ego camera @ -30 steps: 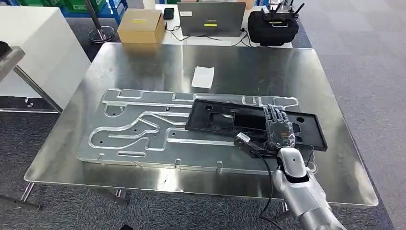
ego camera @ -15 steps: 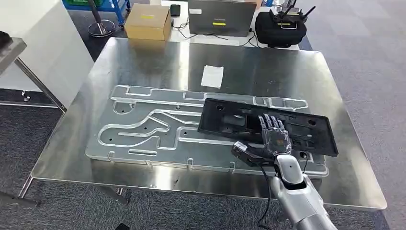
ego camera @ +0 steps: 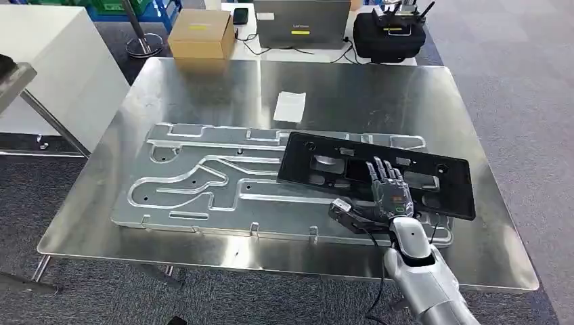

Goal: Take the parts from the cabinet and place them on the table.

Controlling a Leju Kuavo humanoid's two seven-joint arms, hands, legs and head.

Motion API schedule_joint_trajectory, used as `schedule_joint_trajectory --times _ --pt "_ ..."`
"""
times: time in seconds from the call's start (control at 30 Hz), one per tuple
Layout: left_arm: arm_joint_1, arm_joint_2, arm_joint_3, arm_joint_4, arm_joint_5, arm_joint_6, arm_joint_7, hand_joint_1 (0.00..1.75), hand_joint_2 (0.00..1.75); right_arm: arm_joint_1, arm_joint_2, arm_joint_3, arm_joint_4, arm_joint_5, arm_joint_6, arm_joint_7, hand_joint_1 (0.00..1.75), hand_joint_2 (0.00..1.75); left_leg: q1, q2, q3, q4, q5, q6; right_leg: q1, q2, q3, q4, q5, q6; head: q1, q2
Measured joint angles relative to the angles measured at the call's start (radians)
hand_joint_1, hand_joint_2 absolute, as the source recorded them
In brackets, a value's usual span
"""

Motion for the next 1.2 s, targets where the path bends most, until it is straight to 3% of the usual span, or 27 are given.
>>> schedule_joint_trajectory --times 0.07,0.1,0.23,0.27,0.3,0.33,0.4,0.43,0.47,0.53,0.6,0.63,0.67,0.73,0.77,0.8,0.87,0.9,0.93,0.97,1.0,1.03,1.07,1.1,1.13,1.17,1.2 --pt "-0.001 0.003 0.000 0.000 0.000 -0.006 -0.003 0.00 0.00 -0.001 0.000 -0.002 0.000 -0.001 -0.001 -0.001 0.00 0.00 0.003 0.001 0.085 -0.161 0.081 -0.001 -0.002 0.000 -0.007 0.012 -0.001 0.002 0.001 0.000" --pt "-0.003 0.004 0.000 0.000 0.000 -0.009 -0.004 0.00 0.00 -0.002 0.000 -0.002 0.000 -0.003 -0.002 -0.001 0.00 0.00 0.005 0.001 0.122 -0.243 0.094 0.001 -0.002 0.000 -0.012 0.021 -0.003 0.005 0.000 0.000" --pt "-0.002 0.004 0.000 0.000 0.003 -0.014 -0.006 0.00 0.00 0.000 0.000 -0.002 -0.003 -0.010 -0.003 -0.005 0.00 0.00 -0.006 -0.002 0.114 -0.240 0.108 0.026 0.002 0.003 -0.024 0.023 0.013 0.033 0.000 0.000" --pt "-0.002 0.004 0.000 0.000 0.003 -0.015 -0.006 0.00 0.00 0.001 -0.001 -0.003 -0.003 -0.012 -0.003 -0.005 0.00 0.00 -0.003 -0.001 0.110 -0.250 0.118 0.039 0.002 0.004 -0.026 0.023 0.017 0.039 0.000 0.000" --pt "-0.005 0.003 0.000 0.000 0.003 -0.015 -0.006 0.00 0.00 0.002 -0.003 -0.004 -0.003 -0.013 -0.003 -0.005 0.00 0.00 0.001 0.002 0.108 -0.254 0.128 0.048 -0.003 0.007 -0.033 0.037 -0.009 0.044 0.000 0.000" --pt "-0.007 0.003 0.000 0.000 0.003 -0.015 -0.006 0.00 0.00 0.002 -0.003 -0.004 -0.006 -0.014 -0.003 -0.006 0.00 0.00 0.001 0.003 0.098 -0.255 0.135 0.057 -0.002 0.006 -0.049 0.080 -0.059 0.048 0.006 0.000" --pt "-0.006 0.003 0.000 0.000 0.004 -0.015 -0.006 0.00 0.00 0.004 -0.004 -0.005 -0.008 -0.016 -0.003 -0.007 0.00 0.00 0.000 0.003 0.077 -0.255 0.150 0.059 -0.006 0.006 -0.100 0.233 -0.160 0.056 0.007 0.000" --pt "-0.006 0.003 0.000 0.000 0.005 -0.015 -0.006 0.00 0.00 0.007 -0.004 -0.005 -0.008 -0.016 -0.003 -0.007 0.00 0.00 -0.001 0.003 0.066 -0.254 0.157 0.059 -0.007 0.006 -0.118 0.296 -0.189 0.059 0.008 0.000" --pt "-0.006 0.003 0.000 0.000 0.007 -0.015 -0.006 0.00 0.00 0.010 -0.004 -0.005 -0.008 -0.016 -0.003 -0.007 0.00 0.00 -0.001 0.003 0.055 -0.254 0.165 0.057 -0.009 0.006 -0.118 0.325 -0.194 0.060 0.008 0.000" --pt "-0.006 0.003 0.000 0.000 0.007 -0.015 -0.006 0.00 0.00 0.012 -0.005 -0.005 -0.009 -0.016 -0.004 -0.007 0.00 0.00 -0.001 0.002 0.036 -0.254 0.180 0.053 -0.010 0.005 -0.057 0.255 -0.144 0.058 0.008 0.000" --pt "-0.007 0.003 0.000 0.000 0.007 -0.015 -0.006 0.00 0.00 0.009 -0.005 -0.005 -0.015 -0.016 -0.004 -0.008 0.00 0.00 -0.001 0.001 0.024 -0.253 0.193 0.045 -0.008 0.006 0.075 0.065 -0.088 0.046 0.008 0.000" --pt "-0.006 0.003 0.000 0.000 0.008 -0.015 -0.006 0.00 0.00 0.007 -0.005 -0.005 -0.019 -0.016 -0.004 -0.008 0.00 0.00 -0.004 0.001 0.018 -0.253 0.200 0.039 -0.003 0.008 0.111 -0.002 -0.113 0.039 0.008 0.000" --pt "-0.007 0.002 0.000 0.000 0.008 -0.015 -0.006 0.00 0.00 0.007 -0.005 -0.005 -0.022 -0.016 -0.005 -0.009 0.00 0.00 -0.003 0.002 0.020 -0.257 0.208 0.032 0.002 0.008 0.106 0.001 -0.099 0.037 0.001 0.000" --pt "-0.007 0.003 0.000 0.000 0.011 -0.015 -0.006 0.00 0.00 0.006 -0.005 -0.005 -0.022 -0.016 -0.005 -0.010 0.00 0.00 0.002 0.001 0.020 -0.267 0.225 0.019 0.008 0.009 0.099 -0.002 -0.090 0.027 0.006 0.000" --pt "-0.004 0.003 0.000 0.000 0.013 -0.016 -0.005 0.00 0.00 0.007 -0.005 -0.005 -0.022 -0.015 -0.005 -0.010 0.00 0.00 -0.001 -0.001 0.019 -0.274 0.236 0.011 0.007 0.007 0.093 -0.008 -0.078 0.017 0.005 0.000" --pt "-0.003 0.003 0.000 0.000 0.016 -0.016 -0.005 0.00 0.00 0.006 -0.004 -0.005 -0.022 -0.015 -0.005 -0.011 0.00 0.00 0.001 -0.002 0.010 -0.265 0.220 0.007 -0.006 0.000 0.090 -0.019 -0.062 0.009 0.007 0.000" --pt "-0.002 0.002 -0.001 0.000 0.019 -0.020 -0.004 0.00 0.00 0.005 -0.003 -0.005 -0.022 -0.012 -0.005 -0.011 0.00 0.00 0.000 0.000 -0.019 -0.173 0.112 0.003 -0.003 -0.001 0.067 -0.021 -0.043 -0.009 0.000 0.000" --pt "-0.002 0.002 -0.001 0.000 0.020 -0.020 -0.004 0.00 0.00 0.006 -0.003 -0.005 -0.022 -0.012 -0.005 -0.011 0.00 0.00 0.001 0.000 -0.038 -0.096 0.059 0.000 0.000 -0.001 0.054 -0.018 -0.035 -0.009 0.000 0.000" --pt "-0.003 0.003 -0.001 0.000 0.020 -0.020 -0.004 0.00 0.00 0.007 -0.003 -0.005 -0.021 -0.011 -0.005 -0.011 0.00 0.00 0.001 0.000 -0.056 -0.017 0.018 -0.003 0.002 -0.001 0.039 -0.013 -0.027 -0.010 0.000 0.000" --pt "-0.003 0.003 -0.001 0.000 0.020 -0.021 -0.004 0.00 0.00 0.008 -0.002 -0.005 -0.021 -0.010 -0.005 -0.011 0.00 0.00 0.000 0.000 -0.062 0.031 0.007 -0.005 0.004 -0.001 0.026 -0.008 -0.021 -0.010 0.000 0.000" --pt "-0.002 0.003 -0.001 0.000 0.020 -0.021 -0.004 0.00 0.00 0.009 -0.002 -0.005 -0.021 -0.010 -0.005 -0.011 0.00 0.00 0.000 0.000 -0.051 0.046 0.020 -0.005 0.006 -0.002 0.010 -0.001 -0.014 -0.010 0.000 0.000" --pt "-0.002 0.003 -0.001 0.000 0.020 -0.021 -0.004 0.00 0.00 0.010 -0.002 -0.005 -0.021 -0.010 -0.005 -0.011 0.00 0.00 0.000 0.000 -0.013 0.010 0.053 -0.003 0.007 -0.002 -0.005 0.006 -0.008 -0.008 0.000 0.000" --pt "-0.002 0.003 -0.001 0.000 0.020 -0.021 -0.004 0.00 0.00 0.010 -0.002 -0.005 -0.021 -0.009 -0.005 -0.011 0.00 0.00 0.000 0.000 0.035 -0.055 0.084 0.001 0.008 -0.002 -0.016 0.012 -0.004 -0.006 0.000 0.000" --pt "-0.003 0.003 -0.001 0.000 0.021 -0.021 -0.004 0.00 0.00 0.009 -0.002 -0.005 -0.021 -0.009 -0.006 -0.011 0.00 0.00 -0.001 0.000 0.108 -0.161 0.108 0.007 0.009 -0.002 -0.028 0.020 0.000 -0.004 0.000 0.000" --pt "-0.006 0.003 -0.001 0.000 0.021 -0.021 -0.004 0.00 0.00 0.009 -0.002 -0.005 -0.022 -0.008 -0.006 -0.011 0.00 0.00 -0.003 0.000 0.137 -0.224 0.075 0.013 0.009 -0.002 -0.034 0.024 0.003 -0.001 0.000 0.000" --pt "-0.008 0.003 -0.001 0.000 0.021 -0.021 -0.004 0.00 0.00 0.007 -0.002 -0.005 -0.022 -0.006 -0.007 -0.011 0.00 0.00 -0.010 0.000 0.162 -0.264 0.067 0.018 0.011 -0.004 -0.041 0.026 0.012 0.006 0.002 0.000" --pt "-0.005 0.003 -0.001 0.000 0.021 -0.021 -0.004 0.00 0.00 0.008 -0.002 -0.005 -0.022 -0.005 -0.007 -0.011 0.00 0.00 -0.012 -0.001 0.156 -0.254 0.079 0.023 0.009 -0.004 -0.037 0.021 0.021 0.012 0.001 0.000"
